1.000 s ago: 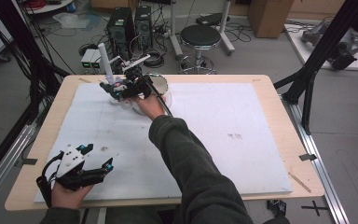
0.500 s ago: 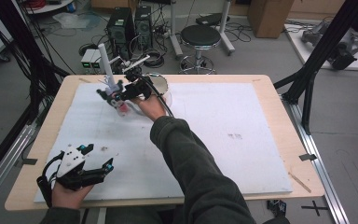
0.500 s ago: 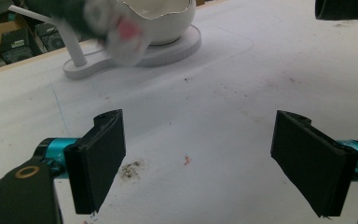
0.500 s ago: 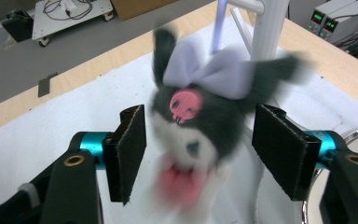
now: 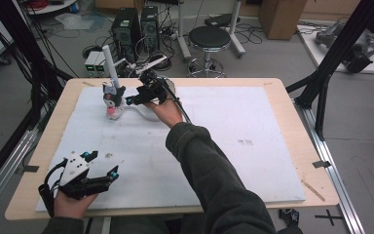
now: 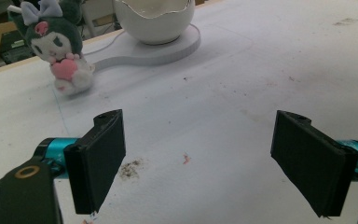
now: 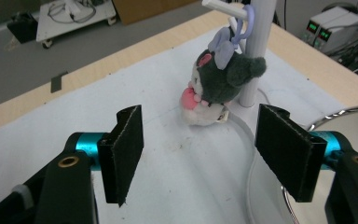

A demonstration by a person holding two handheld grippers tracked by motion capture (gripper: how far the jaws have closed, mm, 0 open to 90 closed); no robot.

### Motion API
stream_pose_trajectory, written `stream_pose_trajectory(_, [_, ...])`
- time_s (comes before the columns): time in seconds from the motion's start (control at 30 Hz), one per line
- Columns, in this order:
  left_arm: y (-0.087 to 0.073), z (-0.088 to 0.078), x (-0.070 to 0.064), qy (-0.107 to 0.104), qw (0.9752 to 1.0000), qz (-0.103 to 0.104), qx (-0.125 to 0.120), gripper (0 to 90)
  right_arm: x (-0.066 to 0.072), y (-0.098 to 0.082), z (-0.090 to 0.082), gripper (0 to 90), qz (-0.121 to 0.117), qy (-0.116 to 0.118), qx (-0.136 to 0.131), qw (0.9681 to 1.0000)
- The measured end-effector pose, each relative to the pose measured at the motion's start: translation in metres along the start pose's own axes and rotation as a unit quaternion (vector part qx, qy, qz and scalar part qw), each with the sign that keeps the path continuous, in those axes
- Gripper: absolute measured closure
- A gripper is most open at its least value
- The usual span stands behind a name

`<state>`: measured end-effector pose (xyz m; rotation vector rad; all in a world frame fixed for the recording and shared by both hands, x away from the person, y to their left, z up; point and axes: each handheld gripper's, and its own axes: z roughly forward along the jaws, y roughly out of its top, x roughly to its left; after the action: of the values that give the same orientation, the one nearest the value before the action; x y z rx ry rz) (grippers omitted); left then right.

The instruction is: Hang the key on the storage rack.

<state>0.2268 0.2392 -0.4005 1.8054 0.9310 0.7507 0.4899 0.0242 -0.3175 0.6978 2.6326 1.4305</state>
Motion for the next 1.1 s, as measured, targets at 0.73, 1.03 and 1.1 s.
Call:
stream_pose_trajectory(0.73, [0.000, 0.002, -0.003, -0.004, 1.0000, 0.000, 0.006, 18.1, 0.002, -0.045, -0.073, 21.5, 0.008, 0.016, -0.046, 0.9988])
stream_pose_trajectory(1.03, [0.001, 0.003, -0.004, -0.004, 1.0000, -0.001, 0.008, 17.9, 0.003, -0.066, -0.097, 19.2, 0.011, 0.014, -0.053, 0.9984])
stream_pose_trajectory(1.1, [0.001, 0.003, -0.004, -0.007, 0.9999, -0.003, 0.008, 17.8, 0.003, -0.071, -0.103, 19.0, 0.011, 0.011, -0.056, 0.9983])
